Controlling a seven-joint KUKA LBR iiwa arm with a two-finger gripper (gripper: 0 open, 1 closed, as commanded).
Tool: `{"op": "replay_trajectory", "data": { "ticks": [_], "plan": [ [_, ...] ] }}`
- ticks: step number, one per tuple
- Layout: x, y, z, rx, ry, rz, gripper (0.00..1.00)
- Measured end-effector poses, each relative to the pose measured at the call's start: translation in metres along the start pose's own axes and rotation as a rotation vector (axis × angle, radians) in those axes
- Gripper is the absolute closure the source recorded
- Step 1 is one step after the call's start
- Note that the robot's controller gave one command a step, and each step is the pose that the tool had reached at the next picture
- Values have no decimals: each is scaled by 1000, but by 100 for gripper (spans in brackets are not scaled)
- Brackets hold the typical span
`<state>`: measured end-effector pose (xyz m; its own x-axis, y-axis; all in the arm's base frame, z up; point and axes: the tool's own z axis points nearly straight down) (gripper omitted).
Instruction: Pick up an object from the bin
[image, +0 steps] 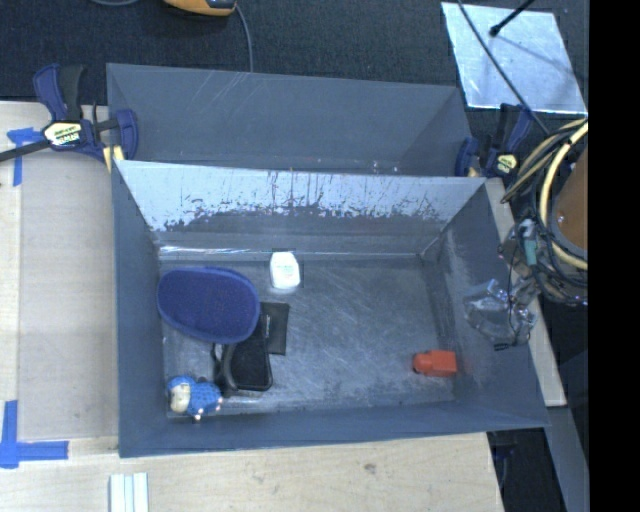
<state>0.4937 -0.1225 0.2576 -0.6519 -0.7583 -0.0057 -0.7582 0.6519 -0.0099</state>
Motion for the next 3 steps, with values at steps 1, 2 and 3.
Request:
{"op": "replay_trajectory", "data": {
  "ticks": [1,2,3],
  "plan": [
    [1,1,5,-9,4,2,0],
    [-32,40,154,-15,8,176,0],
    [10,-33,169,-25,-3,151,0]
  ]
}}
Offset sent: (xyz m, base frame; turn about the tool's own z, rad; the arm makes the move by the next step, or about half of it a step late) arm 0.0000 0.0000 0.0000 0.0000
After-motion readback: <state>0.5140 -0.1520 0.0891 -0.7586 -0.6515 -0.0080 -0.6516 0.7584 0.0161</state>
